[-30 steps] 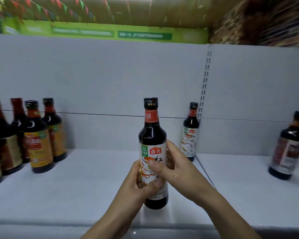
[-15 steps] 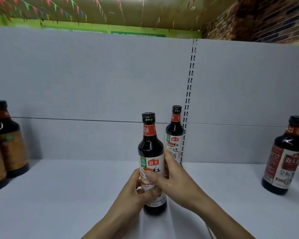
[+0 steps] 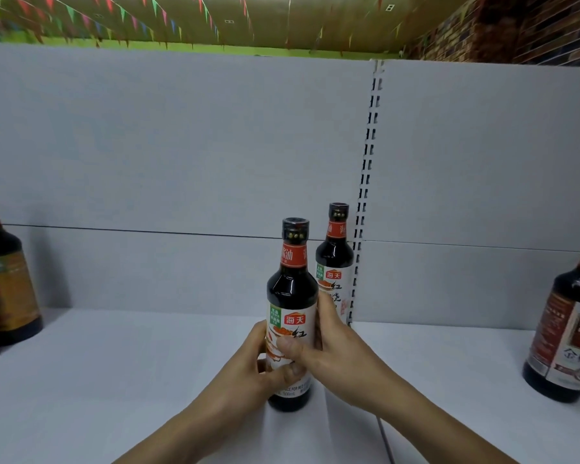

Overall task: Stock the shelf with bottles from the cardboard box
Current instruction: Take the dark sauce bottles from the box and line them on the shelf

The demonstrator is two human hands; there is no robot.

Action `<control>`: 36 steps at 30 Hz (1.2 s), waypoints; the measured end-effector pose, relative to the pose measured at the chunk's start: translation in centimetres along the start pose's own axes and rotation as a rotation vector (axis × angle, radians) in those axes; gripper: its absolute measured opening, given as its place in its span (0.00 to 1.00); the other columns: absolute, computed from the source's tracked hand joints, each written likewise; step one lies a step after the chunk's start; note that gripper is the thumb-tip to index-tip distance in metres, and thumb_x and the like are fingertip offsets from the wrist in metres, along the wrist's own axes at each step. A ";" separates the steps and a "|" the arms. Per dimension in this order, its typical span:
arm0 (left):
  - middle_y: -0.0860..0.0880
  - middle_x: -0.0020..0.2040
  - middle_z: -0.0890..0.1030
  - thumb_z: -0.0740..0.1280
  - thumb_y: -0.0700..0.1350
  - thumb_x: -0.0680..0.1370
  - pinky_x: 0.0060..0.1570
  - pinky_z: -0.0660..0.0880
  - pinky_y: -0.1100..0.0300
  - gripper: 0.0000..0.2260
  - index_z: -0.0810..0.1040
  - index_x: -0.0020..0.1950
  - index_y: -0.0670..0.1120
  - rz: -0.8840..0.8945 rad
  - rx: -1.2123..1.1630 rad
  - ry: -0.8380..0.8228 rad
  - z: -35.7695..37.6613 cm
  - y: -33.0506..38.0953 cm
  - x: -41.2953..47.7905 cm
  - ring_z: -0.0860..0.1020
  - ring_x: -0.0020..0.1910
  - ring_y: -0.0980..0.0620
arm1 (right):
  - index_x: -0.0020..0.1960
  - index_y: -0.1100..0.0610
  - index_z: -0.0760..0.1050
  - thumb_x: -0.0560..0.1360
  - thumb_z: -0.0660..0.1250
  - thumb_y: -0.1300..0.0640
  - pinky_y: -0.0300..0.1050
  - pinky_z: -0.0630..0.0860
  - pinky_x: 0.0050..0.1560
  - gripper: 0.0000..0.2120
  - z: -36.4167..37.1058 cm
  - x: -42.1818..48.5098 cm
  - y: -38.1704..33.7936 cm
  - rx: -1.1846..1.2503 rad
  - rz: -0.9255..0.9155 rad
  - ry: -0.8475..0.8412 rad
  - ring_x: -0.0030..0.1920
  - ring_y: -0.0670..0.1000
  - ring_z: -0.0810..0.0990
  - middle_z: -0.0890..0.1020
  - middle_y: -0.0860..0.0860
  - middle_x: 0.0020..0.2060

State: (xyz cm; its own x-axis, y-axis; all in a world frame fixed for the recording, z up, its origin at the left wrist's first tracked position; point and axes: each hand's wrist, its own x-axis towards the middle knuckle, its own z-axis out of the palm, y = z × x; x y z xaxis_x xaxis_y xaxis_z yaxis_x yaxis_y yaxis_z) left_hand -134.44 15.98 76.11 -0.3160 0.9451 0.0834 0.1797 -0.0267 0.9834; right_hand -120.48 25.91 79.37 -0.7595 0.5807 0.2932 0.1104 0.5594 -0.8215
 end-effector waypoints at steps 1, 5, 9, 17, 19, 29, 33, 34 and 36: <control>0.63 0.62 0.82 0.75 0.48 0.76 0.68 0.76 0.51 0.24 0.71 0.68 0.64 0.002 0.003 0.002 0.0 0.0 0.2 0.80 0.64 0.56 | 0.70 0.26 0.56 0.77 0.72 0.43 0.53 0.77 0.68 0.31 0.0 0.2 0.1 -0.001 0.004 0.003 0.65 0.40 0.79 0.79 0.35 0.63; 0.67 0.59 0.82 0.73 0.47 0.78 0.59 0.79 0.63 0.23 0.69 0.68 0.65 0.022 0.012 -0.027 -0.1 0.2 1.0 0.80 0.61 0.60 | 0.67 0.24 0.56 0.77 0.71 0.44 0.50 0.76 0.68 0.30 0.0 0.8 0.5 -0.002 0.020 0.025 0.65 0.40 0.78 0.78 0.33 0.63; 0.63 0.59 0.83 0.71 0.39 0.79 0.57 0.79 0.64 0.24 0.71 0.68 0.61 0.035 0.022 -0.025 -0.3 -0.1 1.7 0.82 0.59 0.58 | 0.71 0.34 0.60 0.78 0.72 0.46 0.44 0.75 0.68 0.28 0.6 1.0 1.4 0.013 0.084 0.021 0.65 0.39 0.77 0.78 0.34 0.64; 0.61 0.59 0.81 0.72 0.43 0.79 0.46 0.78 0.71 0.25 0.65 0.68 0.62 0.042 0.044 0.020 -0.6 -0.4 3.4 0.83 0.53 0.64 | 0.70 0.35 0.64 0.80 0.67 0.40 0.38 0.76 0.62 0.21 1.1 1.1 3.2 0.034 0.188 0.065 0.59 0.36 0.80 0.79 0.36 0.63; 0.62 0.58 0.82 0.73 0.46 0.78 0.44 0.78 0.72 0.22 0.67 0.66 0.61 0.046 0.053 0.019 -0.5 -0.4 3.9 0.83 0.52 0.65 | 0.71 0.35 0.64 0.79 0.64 0.35 0.41 0.76 0.65 0.22 1.2 0.9 3.9 0.051 0.194 0.073 0.61 0.37 0.80 0.78 0.37 0.65; 0.63 0.57 0.76 0.72 0.52 0.77 0.47 0.75 0.66 0.24 0.64 0.68 0.61 -0.001 0.098 0.070 -1.3 -0.3 7.3 0.78 0.53 0.59 | 0.57 0.52 0.67 0.84 0.61 0.45 0.48 0.83 0.45 0.11 -1.6 1.2 6.6 0.073 0.435 0.358 0.36 0.49 0.82 0.82 0.54 0.44; 0.55 0.64 0.77 0.72 0.50 0.78 0.61 0.77 0.53 0.26 0.65 0.72 0.57 -0.008 0.113 0.105 -1.2 -0.4 8.3 0.78 0.62 0.49 | 0.65 0.52 0.64 0.82 0.67 0.53 0.57 0.83 0.48 0.16 -2.4 1.6 7.7 0.143 0.476 0.355 0.34 0.51 0.82 0.80 0.55 0.45; 0.55 0.64 0.77 0.72 0.49 0.78 0.63 0.77 0.52 0.26 0.65 0.73 0.56 -0.004 0.118 0.111 -1.1 -0.4 8.5 0.77 0.62 0.49 | 0.67 0.51 0.64 0.82 0.68 0.55 0.58 0.84 0.47 0.18 -2.6 1.8 7.8 0.146 0.475 0.343 0.36 0.52 0.83 0.79 0.54 0.48; 0.54 0.64 0.77 0.72 0.48 0.78 0.64 0.76 0.50 0.26 0.65 0.73 0.55 0.004 0.120 0.117 -1.0 -0.3 8.8 0.77 0.62 0.49 | 0.70 0.49 0.63 0.80 0.70 0.57 0.52 0.85 0.40 0.24 -2.8 2.3 7.8 0.140 0.464 0.301 0.43 0.53 0.83 0.77 0.52 0.56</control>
State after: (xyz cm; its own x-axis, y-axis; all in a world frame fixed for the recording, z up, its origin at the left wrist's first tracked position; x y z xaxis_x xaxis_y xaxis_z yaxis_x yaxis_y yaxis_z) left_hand -138.23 24.01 76.68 -0.4199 0.9006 0.1122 0.2889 0.0154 0.9572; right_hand -119.52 33.23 75.06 -0.4331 0.9013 -0.0039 0.2872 0.1339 -0.9485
